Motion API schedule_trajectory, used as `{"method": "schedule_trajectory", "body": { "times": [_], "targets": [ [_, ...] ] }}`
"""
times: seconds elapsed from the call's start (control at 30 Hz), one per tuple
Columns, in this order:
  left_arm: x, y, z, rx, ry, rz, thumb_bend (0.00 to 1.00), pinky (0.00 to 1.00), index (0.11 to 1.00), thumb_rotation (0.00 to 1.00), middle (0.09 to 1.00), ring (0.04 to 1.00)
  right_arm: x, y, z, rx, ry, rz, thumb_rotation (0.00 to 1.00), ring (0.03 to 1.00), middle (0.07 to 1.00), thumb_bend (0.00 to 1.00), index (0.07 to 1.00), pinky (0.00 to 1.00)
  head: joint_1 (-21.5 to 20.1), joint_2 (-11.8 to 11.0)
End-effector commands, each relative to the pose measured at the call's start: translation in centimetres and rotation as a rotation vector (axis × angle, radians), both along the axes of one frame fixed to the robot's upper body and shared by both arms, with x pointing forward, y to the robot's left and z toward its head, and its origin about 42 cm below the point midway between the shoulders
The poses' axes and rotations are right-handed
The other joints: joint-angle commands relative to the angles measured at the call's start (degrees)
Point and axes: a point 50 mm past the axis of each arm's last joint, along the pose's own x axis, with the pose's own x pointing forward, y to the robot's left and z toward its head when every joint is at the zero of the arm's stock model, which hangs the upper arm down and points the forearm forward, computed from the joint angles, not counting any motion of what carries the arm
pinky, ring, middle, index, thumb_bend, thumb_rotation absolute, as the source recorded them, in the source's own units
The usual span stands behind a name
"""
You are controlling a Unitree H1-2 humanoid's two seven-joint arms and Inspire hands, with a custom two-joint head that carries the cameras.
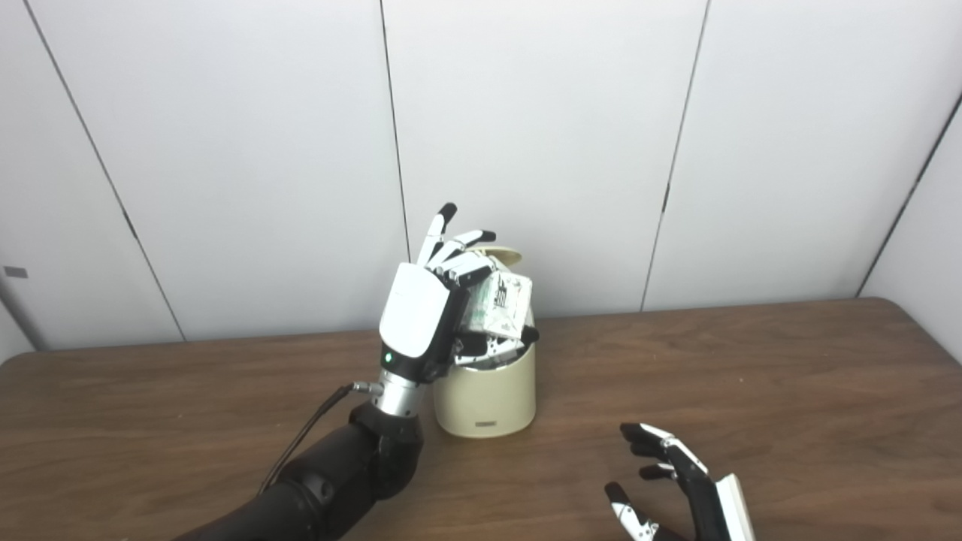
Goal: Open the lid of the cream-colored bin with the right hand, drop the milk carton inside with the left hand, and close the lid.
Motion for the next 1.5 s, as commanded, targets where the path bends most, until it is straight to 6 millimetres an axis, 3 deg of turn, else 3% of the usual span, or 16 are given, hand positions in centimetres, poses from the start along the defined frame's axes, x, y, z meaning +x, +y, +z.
{"method": "schedule_trajectory", "body": {
  "times": [0.0,0.07,0.13,0.17,0.33,1.03,1.1,1.23,1.3,1.33,1.37,1.47],
  "targets": [
    [0.8,0.1,1.8,-0.011,-0.010,-0.008,0.52,1.00,0.455,0.00,0.513,0.786,0.1,0.2,0.8,-0.001,-0.056,0.010,0.10,0.723,0.742,0.16,0.721,0.60,-0.04,0.03],
    [0.8,0.3,1.7,-0.006,0.001,-0.008,0.52,1.00,0.486,0.06,0.593,0.814,0.1,0.2,0.9,0.002,-0.055,0.011,0.09,0.724,0.744,0.15,0.723,0.61,-0.04,0.03],
    [0.8,0.4,1.6,-0.001,0.002,-0.005,0.81,1.00,0.570,0.18,0.630,0.831,0.1,0.2,0.8,-0.001,-0.060,0.011,0.09,0.719,0.742,0.15,0.722,0.60,0.04,0.13],
    [0.8,0.4,1.6,0.000,0.001,-0.005,0.88,1.00,0.592,0.22,0.638,0.836,0.1,0.2,0.8,-0.002,-0.061,0.011,0.09,0.718,0.742,0.15,0.721,0.60,0.04,0.13],
    [0.8,0.6,1.5,0.010,-0.010,-0.002,0.97,1.00,0.618,0.28,0.647,0.848,0.0,0.2,0.9,0.006,-0.059,0.012,0.06,0.725,0.743,0.15,0.721,0.61,0.11,0.14],
    [0.6,0.5,1.5,-0.002,-0.009,-0.016,0.99,1.00,0.616,0.32,0.639,0.848,0.1,0.2,0.9,0.006,-0.057,0.002,0.04,0.720,0.740,0.15,0.719,0.60,0.37,-0.03],
    [0.0,0.5,1.6,-0.038,-0.051,-0.031,0.95,1.00,0.587,0.35,0.615,0.813,0.1,0.2,1.0,0.006,-0.060,0.004,0.04,0.722,0.741,0.15,0.721,0.60,0.38,-0.04],
    [-2.6,1.0,2.6,-0.144,-0.131,-0.121,0.73,1.00,0.497,0.52,0.535,0.668,0.8,0.1,1.2,0.010,-0.106,0.009,0.03,0.706,0.731,0.15,0.711,0.58,0.95,-0.19],
    [-3.9,1.7,3.3,-0.192,-0.166,-0.158,0.65,1.00,0.477,0.54,0.511,0.618,1.4,0.0,1.5,0.000,-0.142,0.009,0.09,0.713,0.735,0.14,0.719,0.58,0.93,-0.59],
    [-4.5,2.2,3.7,-0.208,-0.187,-0.171,0.58,0.99,0.481,0.33,0.515,0.617,1.8,-0.1,1.6,-0.018,-0.159,0.008,0.17,0.718,0.739,0.13,0.722,0.59,0.87,-0.71],
    [-5.0,2.7,4.0,-0.219,-0.205,-0.176,0.53,0.96,0.484,0.19,0.542,0.634,2.1,-0.2,1.8,-0.046,-0.179,0.005,0.37,0.746,0.761,0.14,0.742,0.63,0.83,-0.92],
    [-5.4,4.2,4.3,-0.221,-0.240,-0.162,0.50,0.93,0.492,0.10,0.695,0.764,3.2,-0.8,2.2,-0.153,-0.218,0.001,0.69,0.825,0.836,0.18,0.808,0.71,1.04,-1.46]
  ]
}}
